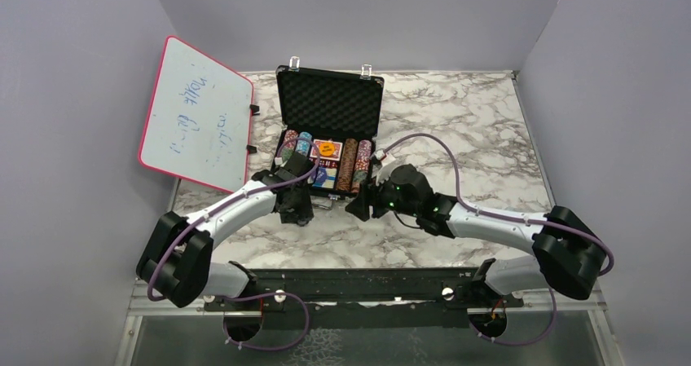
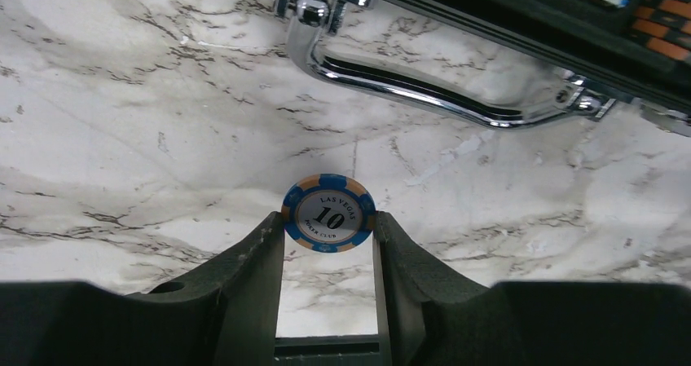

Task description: Pack up texas hold em set

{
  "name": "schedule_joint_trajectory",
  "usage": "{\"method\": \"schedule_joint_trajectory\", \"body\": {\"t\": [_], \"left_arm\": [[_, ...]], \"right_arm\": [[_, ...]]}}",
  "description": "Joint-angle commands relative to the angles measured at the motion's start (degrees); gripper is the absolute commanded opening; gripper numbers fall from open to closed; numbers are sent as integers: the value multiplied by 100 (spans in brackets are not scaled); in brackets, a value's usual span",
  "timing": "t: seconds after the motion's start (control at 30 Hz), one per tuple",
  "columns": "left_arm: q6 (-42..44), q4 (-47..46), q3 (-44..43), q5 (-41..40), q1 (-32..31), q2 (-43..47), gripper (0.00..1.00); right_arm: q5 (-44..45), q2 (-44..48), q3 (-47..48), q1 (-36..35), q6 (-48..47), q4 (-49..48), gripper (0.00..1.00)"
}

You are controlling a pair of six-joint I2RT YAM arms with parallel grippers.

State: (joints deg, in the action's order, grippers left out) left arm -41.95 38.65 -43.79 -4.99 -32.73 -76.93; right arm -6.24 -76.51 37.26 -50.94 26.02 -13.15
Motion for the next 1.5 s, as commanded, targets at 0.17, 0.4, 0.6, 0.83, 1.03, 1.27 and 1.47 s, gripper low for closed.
{"method": "schedule_joint_trajectory", "body": {"t": [0.17, 0.4, 0.6, 0.83, 1.03, 1.27, 1.47], "left_arm": [[-794, -383, -421, 737, -19, 440, 42], [-1505, -975, -543, 1095, -15, 512, 42], [-2047, -1332, -686, 1323, -14, 476, 42], [-2349, -1751, -676, 1620, -15, 302, 42], [-2440, -1927, -636, 1746, -20, 257, 42], [-2518, -1965, -544, 1765, -14, 316, 42], [-2608, -2061, -447, 1862, -18, 327, 43]], "right_arm": [[-587, -393, -231, -261, 483, -1153, 70], [-522, -746, -173, -320, 963, -1692, 70], [84, -963, -71, -326, 1470, -1681, 70], [961, -873, 77, -320, 1700, -1761, 67], [1613, -965, 250, -326, 2043, -1592, 57], [1860, -1072, 276, -326, 2205, -1576, 41], [2012, -1080, 288, -324, 2064, -1746, 25]]}}
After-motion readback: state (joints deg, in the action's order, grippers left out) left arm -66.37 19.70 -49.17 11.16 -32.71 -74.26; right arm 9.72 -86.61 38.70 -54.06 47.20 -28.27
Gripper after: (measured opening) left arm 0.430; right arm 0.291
